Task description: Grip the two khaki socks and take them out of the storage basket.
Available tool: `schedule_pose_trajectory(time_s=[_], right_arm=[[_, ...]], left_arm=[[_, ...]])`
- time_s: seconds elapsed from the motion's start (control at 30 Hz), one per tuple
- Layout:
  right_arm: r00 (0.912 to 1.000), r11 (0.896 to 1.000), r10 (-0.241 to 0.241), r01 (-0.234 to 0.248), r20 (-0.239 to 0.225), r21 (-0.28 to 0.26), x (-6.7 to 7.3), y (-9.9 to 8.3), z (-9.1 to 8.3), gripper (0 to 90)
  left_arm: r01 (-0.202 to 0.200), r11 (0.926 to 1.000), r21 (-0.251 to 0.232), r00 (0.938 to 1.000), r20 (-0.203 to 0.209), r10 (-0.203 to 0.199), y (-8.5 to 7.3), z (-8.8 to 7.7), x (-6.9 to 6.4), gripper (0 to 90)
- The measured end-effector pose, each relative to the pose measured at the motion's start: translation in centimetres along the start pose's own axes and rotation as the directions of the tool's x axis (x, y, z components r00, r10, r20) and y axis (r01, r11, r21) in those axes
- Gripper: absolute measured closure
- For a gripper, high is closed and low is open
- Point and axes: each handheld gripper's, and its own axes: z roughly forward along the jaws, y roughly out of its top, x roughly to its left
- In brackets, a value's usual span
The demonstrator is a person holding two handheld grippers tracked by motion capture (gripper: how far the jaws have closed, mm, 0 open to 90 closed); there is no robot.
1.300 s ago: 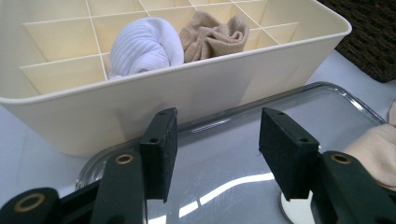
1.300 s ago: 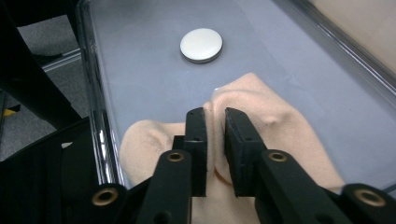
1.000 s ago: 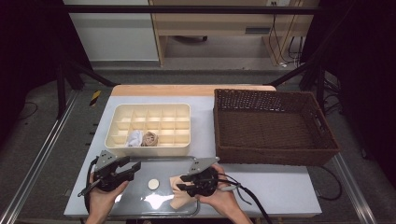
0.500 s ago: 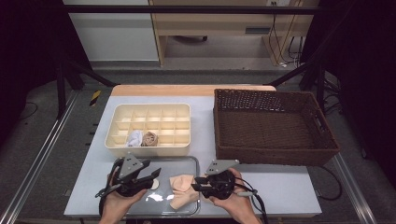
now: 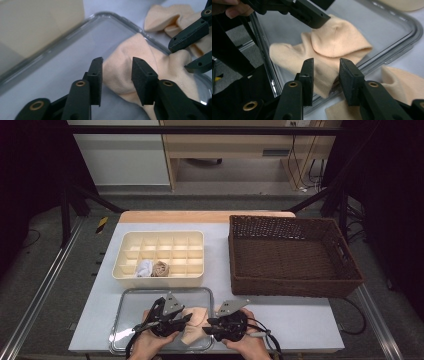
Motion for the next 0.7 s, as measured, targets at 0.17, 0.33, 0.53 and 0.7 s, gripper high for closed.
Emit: schedule_pose_trajectory(time_s=[0.17, 0.33, 0.53, 0.7], right_arm=[[0.9999, 1.0, -0.013, 0.013, -0.007, 0.028, 0.0, -0.1, 0.5, 79.3], [0.9996, 0.999, -0.009, 0.01, -0.026, 0.033, 0.0, 0.4, 0.2, 85.4], [1.0, 1.0, 0.005, -0.005, -0.006, 0.011, -0.8, 0.9, -0.5, 85.2], [0.9989, 1.0, 0.01, -0.012, 0.045, 0.029, -1.5, 1.4, 0.1, 81.8]], left_arm=[[0.001, 0.9995, 0.033, 0.9999, 0.012, -0.002, -0.1, 0.6, 0.1, 77.3], [0.017, 0.9991, 0.038, 0.9997, 0.014, -0.018, -0.1, -0.2, 0.4, 86.8], [0.087, 0.9961, -0.008, 0.9962, -0.001, -0.088, -0.7, -2.1, 2.0, 86.6], [0.126, 0.992, 0.01, 0.9919, -0.017, -0.126, -1.5, -2.3, 2.5, 84.8]])
